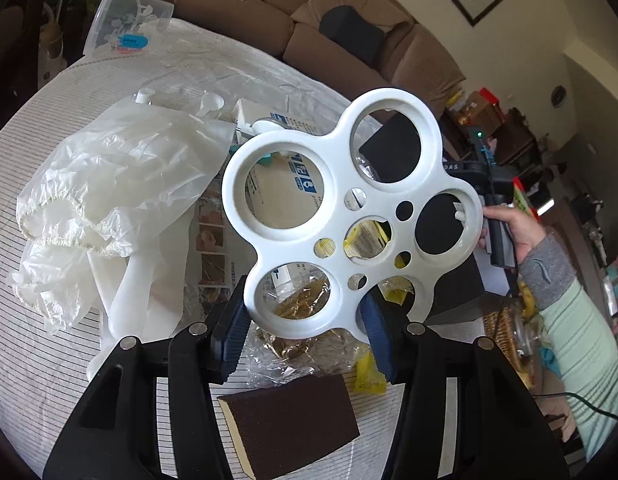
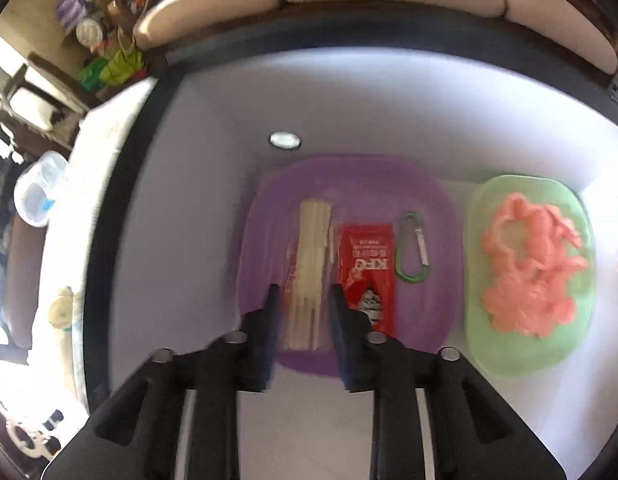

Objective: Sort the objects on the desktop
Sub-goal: 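Carry the wooden sticks into the box and release them onto the purple plate, then carry the white ring holder into the box and lower it onto the purple plate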

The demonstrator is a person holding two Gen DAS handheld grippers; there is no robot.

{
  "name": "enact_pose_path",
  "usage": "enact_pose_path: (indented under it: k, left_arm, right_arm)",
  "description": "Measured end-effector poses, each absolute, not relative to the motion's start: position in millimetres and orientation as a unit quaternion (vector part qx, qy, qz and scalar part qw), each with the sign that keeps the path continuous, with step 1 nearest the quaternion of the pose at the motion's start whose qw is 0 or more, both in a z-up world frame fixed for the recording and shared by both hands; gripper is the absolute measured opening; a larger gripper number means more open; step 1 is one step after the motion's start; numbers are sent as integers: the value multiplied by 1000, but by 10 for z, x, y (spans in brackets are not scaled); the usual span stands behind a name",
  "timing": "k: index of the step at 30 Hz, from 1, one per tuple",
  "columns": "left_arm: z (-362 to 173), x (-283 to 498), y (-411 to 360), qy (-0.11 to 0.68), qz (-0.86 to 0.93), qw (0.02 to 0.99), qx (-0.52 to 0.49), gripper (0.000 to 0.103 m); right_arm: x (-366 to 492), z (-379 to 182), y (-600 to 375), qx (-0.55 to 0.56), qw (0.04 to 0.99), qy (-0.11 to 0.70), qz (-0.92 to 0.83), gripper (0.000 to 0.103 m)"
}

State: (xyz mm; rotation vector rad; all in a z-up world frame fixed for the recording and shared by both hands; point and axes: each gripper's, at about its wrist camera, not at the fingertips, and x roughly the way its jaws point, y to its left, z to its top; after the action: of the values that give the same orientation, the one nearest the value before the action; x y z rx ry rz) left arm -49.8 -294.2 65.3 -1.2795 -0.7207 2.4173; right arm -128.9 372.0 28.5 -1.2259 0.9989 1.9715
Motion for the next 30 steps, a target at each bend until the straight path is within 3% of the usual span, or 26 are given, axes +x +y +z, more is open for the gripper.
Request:
enact_pose_path:
  k: [2,6,11,18,23,30]
  left_arm:
    - [700,-476,-2853,-233,845,164,-452,49]
    - [919,-457,-2582,-203,851,175,-452,49]
    - [1346,-764,-1905,-167,844,210,-464,49]
    - [1888,-1528,-841,-89,835,226,-494,49]
    - [1833,-2073,-363,-63,823,201,-527,49]
    - [1286,-2717,50,-41,778,172,-602,49]
  right_arm:
    - [-1090,474,3651,-436,301,386,756,41]
    - [-599,918,3283,-385,278,389,789,43]
    - [38,1438,2384,-354,298,311,830,56]
    - [505,1487,1739,-315,327,295,841,56]
    - [544,1392,1889,-304,319,309,843,56]
    - [672,1288,2250,-310,327,308,838,58]
